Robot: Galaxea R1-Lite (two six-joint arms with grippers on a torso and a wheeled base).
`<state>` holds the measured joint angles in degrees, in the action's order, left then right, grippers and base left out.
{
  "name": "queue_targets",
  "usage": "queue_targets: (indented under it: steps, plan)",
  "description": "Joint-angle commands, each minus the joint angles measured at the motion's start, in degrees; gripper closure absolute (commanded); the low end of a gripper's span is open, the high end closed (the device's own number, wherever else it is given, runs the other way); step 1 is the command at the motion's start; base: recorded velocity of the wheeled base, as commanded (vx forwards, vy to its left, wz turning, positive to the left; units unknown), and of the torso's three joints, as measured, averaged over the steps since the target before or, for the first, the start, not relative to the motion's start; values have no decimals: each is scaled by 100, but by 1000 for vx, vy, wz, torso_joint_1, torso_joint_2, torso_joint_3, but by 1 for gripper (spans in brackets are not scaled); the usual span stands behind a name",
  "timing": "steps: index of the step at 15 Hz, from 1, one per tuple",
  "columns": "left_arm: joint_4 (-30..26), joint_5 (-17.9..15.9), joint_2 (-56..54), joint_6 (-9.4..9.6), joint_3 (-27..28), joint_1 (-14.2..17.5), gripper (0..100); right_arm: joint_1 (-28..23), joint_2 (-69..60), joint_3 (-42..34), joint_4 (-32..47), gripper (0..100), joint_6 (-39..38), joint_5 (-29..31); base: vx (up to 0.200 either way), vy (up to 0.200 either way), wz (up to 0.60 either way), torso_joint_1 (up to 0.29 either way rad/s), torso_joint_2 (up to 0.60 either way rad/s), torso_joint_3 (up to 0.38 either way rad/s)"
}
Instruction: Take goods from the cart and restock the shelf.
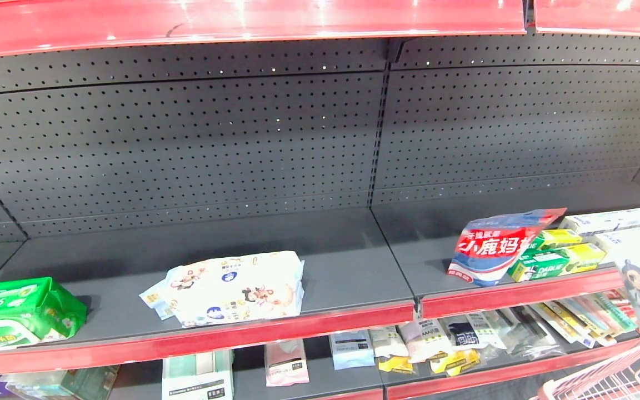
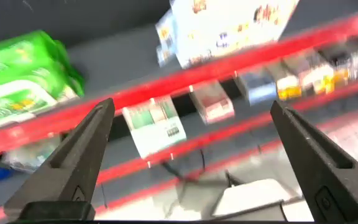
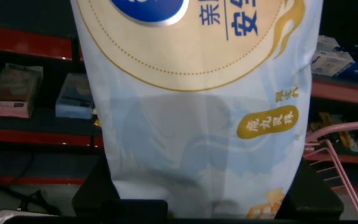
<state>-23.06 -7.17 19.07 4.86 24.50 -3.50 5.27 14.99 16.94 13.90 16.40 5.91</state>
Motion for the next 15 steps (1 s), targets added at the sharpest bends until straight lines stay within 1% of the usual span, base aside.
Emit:
queue_targets:
  steps: [1,2,10,11,14,15]
  plan:
    - [-102,5,-544,-3,72,-2,0,1,267,63,-1,100,48,-2,0,0,0,0,0,0]
    - [-242,5,-536,-3,72,-2,0,1,267,55,-1,100,48,-2,0,0,0,0,0,0]
    - [-286,-4,-527,50,-60,-2,0,9,276,55,-36,100,39,-29,0,0,600,7,4,1]
    - [-286,-4,-536,50,-86,-2,0,1,285,72,-63,100,48,-125,0,0,0,0,0,0]
    - [-286,-4,-562,50,-148,-2,0,9,628,520,-45,100,65,-407,0,0,0,0,0,0]
    - [-251,-13,-571,50,-235,-2,0,1,1243,969,-80,100,171,-609,0,0,0,0,0,0]
